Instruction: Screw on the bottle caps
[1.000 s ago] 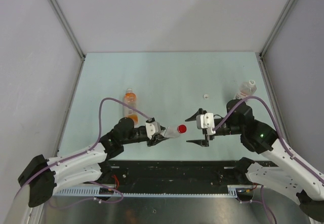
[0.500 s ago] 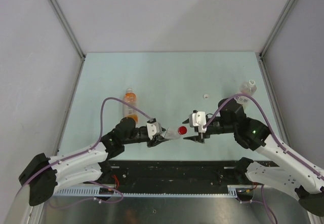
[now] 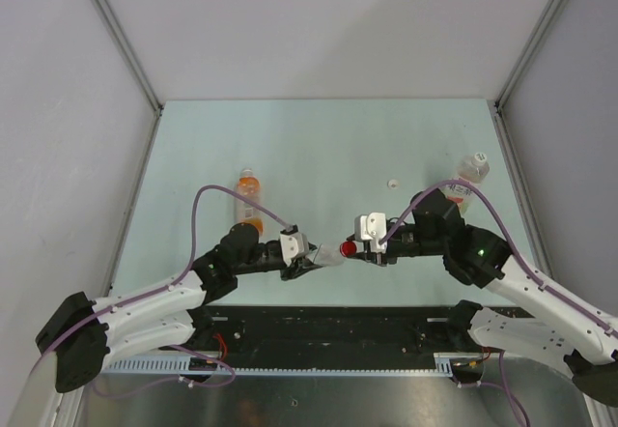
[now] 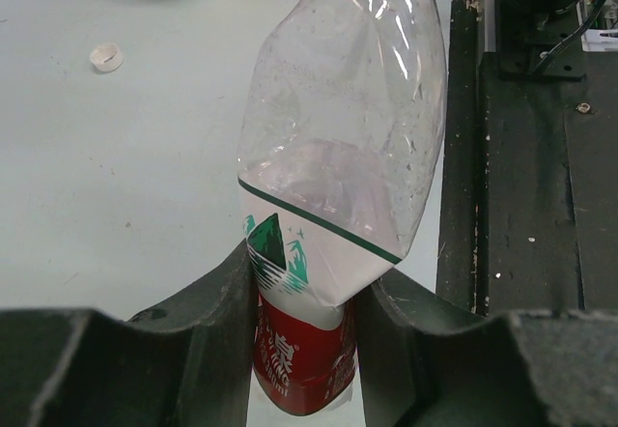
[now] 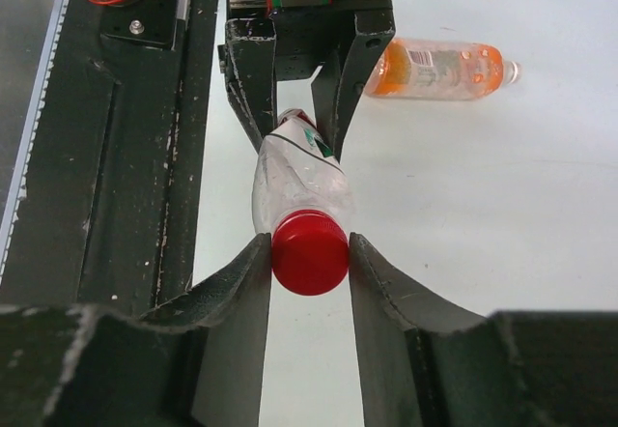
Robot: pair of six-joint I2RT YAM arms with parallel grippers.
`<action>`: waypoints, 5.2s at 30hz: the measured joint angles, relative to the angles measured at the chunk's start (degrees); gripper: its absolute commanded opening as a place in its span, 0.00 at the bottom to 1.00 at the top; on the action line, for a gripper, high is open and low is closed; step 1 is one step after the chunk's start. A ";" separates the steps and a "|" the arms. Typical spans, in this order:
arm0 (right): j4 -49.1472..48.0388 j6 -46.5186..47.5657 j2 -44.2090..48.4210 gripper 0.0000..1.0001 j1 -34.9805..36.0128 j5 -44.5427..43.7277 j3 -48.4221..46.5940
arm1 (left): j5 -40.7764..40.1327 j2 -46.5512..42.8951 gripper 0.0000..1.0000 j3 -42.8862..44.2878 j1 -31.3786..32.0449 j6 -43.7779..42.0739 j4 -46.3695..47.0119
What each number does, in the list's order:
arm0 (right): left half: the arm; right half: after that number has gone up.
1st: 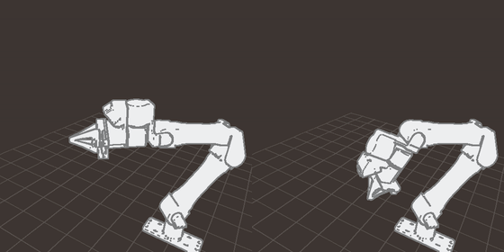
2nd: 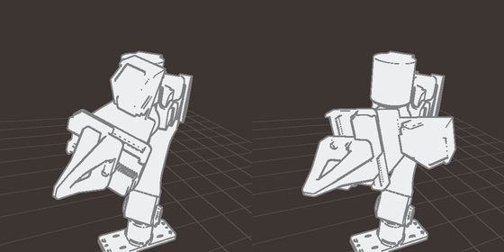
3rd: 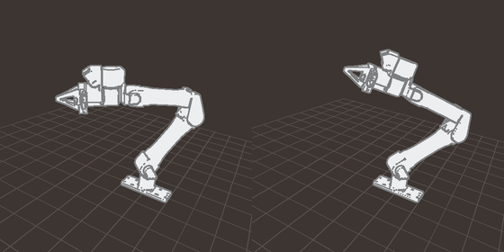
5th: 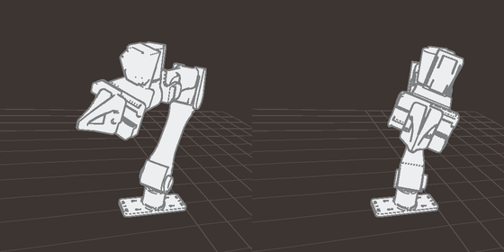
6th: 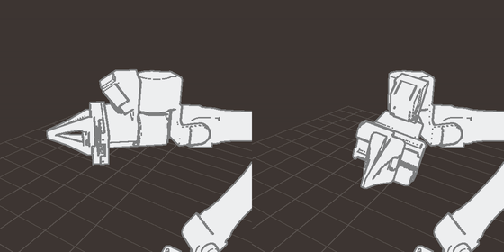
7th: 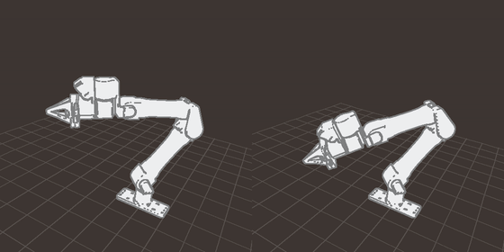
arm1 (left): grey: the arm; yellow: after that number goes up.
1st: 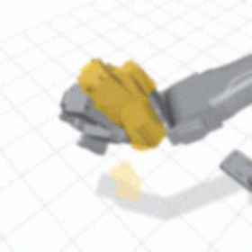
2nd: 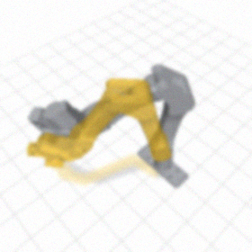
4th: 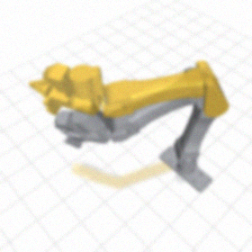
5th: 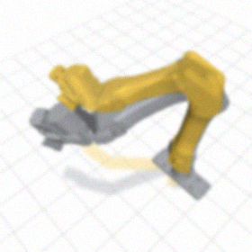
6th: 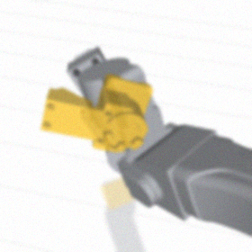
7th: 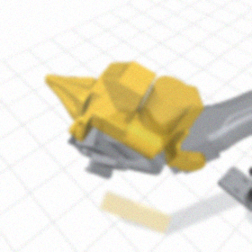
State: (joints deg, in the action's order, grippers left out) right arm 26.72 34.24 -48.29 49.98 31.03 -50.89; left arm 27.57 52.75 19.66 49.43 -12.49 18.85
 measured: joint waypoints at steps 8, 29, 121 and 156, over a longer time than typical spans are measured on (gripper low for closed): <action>-0.70 -1.66 -0.85 0.29 0.81 -2.38 0.00 | -0.42 -0.42 0.00 0.00 -0.11 0.02 -1.07; -8.11 -54.27 -13.81 0.23 1.60 -31.67 -4.07 | -19.47 0.28 0.00 3.06 -0.68 -0.07 -7.56; -13.35 -59.98 -17.31 0.00 3.02 -32.28 -4.00 | -25.35 -5.29 0.00 1.31 0.07 -3.13 -9.38; -16.41 -27.96 2.21 0.95 -8.96 0.26 -1.62 | -18.75 -12.35 0.00 -2.86 2.80 1.55 3.74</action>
State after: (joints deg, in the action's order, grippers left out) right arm 10.31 6.28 -46.09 41.01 31.29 -52.51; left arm 8.82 40.40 16.80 52.23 -10.94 22.59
